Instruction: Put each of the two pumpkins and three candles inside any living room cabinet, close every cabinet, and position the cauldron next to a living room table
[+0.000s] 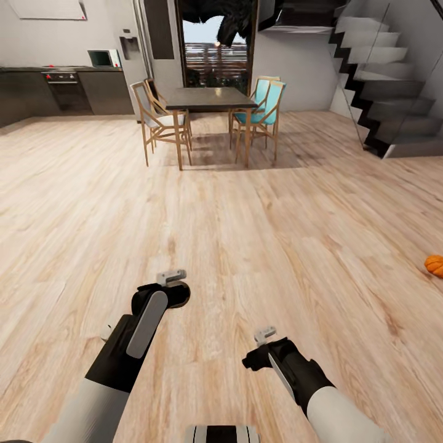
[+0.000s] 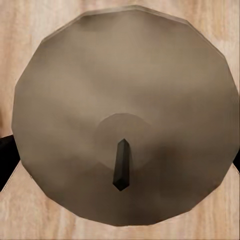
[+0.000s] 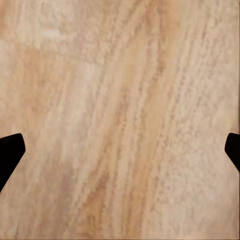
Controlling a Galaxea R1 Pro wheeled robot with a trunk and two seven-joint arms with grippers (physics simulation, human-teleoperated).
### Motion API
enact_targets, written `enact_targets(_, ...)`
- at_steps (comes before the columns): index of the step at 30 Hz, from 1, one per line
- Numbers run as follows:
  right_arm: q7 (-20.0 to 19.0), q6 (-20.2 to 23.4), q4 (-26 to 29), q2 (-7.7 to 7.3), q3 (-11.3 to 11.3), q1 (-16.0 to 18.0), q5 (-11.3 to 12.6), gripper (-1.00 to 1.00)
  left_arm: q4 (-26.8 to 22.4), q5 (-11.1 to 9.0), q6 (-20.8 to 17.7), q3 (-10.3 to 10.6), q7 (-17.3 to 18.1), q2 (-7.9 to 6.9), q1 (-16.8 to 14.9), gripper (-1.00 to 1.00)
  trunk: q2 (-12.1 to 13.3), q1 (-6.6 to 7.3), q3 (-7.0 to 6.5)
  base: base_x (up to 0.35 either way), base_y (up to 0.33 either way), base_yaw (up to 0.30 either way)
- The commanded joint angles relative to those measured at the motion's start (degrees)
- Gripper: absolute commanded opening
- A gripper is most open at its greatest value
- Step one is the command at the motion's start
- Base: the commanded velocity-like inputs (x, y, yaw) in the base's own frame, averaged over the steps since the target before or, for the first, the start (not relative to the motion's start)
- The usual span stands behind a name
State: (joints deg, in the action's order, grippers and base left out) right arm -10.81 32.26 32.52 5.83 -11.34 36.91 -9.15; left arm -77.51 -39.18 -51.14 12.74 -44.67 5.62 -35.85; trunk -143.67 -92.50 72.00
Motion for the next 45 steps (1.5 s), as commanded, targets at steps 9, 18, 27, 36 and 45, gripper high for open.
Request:
enact_targets(9, 0.0, 0.0, 0.0, 0.04, 0.0, 0.0, 0.0, 1.0, -0.1, 0.2, -0.1, 0.0, 0.0, 0.0, 0.0, -1.0, 0.0, 0.0, 0.0, 0.194, -0.047, 0.287)
enact_targets(18, 0.0, 0.0, 0.0, 0.01, 0.0, 0.0, 0.0, 1.0, -0.2, 0.2, 0.0, -0.1, 0.0, 0.0, 0.0, -1.0, 0.0, 0.0, 0.0, 0.004, -0.001, 0.287)
enact_targets(27, 0.0, 0.0, 0.0, -0.03, 0.0, 0.0, 0.0, 1.0, -0.2, 0.2, 0.0, -0.1, 0.0, 0.0, 0.0, -1.0, 0.0, 0.0, 0.0, 0.0, 0.0, 0.289)
enact_targets(36, 0.0, 0.0, 0.0, -0.02, 0.0, 0.0, 0.0, 1.0, -0.2, 0.2, 0.0, -0.1, 0.0, 0.0, 0.0, -1.0, 0.0, 0.0, 0.0, 0.0, 0.0, 0.289)
enact_targets(45, 0.0, 0.0, 0.0, -0.02, 0.0, 0.0, 0.0, 1.0, -0.2, 0.2, 0.0, -0.1, 0.0, 0.0, 0.0, -1.0, 0.0, 0.0, 0.0, 0.0, 0.0, 0.289)
